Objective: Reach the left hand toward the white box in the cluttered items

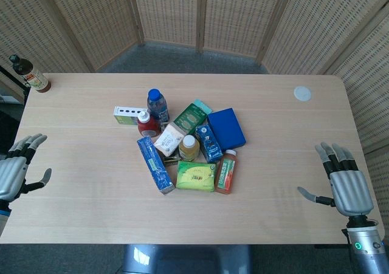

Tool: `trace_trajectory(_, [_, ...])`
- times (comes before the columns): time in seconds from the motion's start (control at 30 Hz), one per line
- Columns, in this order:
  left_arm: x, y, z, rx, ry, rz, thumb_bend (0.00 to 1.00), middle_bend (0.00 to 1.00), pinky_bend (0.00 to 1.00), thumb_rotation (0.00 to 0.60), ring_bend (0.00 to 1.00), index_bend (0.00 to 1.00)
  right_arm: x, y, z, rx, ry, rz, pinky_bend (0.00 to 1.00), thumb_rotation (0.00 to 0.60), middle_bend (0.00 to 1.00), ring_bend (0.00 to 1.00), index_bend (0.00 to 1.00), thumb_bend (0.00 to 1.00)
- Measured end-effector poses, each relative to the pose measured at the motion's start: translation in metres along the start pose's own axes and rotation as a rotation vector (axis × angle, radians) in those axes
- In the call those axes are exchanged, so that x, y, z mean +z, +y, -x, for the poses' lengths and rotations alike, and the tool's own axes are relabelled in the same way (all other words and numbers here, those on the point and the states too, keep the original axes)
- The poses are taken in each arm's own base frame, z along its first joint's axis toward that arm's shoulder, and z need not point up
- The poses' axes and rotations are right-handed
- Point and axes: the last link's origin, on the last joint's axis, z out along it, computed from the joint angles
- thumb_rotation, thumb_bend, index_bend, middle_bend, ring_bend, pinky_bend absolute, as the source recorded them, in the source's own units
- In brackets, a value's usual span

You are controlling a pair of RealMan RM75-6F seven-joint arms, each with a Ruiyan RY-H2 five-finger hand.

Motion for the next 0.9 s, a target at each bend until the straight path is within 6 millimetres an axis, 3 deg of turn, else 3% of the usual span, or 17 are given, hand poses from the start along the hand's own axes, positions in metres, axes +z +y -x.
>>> trace_trajectory(0.5, [0.007,0.013,0.003,0.034,-0.050,0.058,0.48,0.02,0.00,0.535,0.00,0.06,-0.007,0.005,0.000,0.027,0.017,0.012,0.00,0.120,0.00,0.00,0.03,0.17])
trace_trajectory(0.77, [0.020,0.035,0.005,0.136,-0.121,0.153,0.48,0.00,0.00,0.535,0.00,0.03,-0.010,0.004,-0.002,0.026,0.017,0.009,0.00,0.118,0.00,0.00,0.03,0.17])
trace_trajectory(0.9, [0.031,0.052,0.010,0.228,-0.165,0.221,0.46,0.00,0.00,0.563,0.00,0.01,-0.008,0.001,-0.003,0.023,0.019,-0.002,0.00,0.121,0.00,0.00,0.03,0.17])
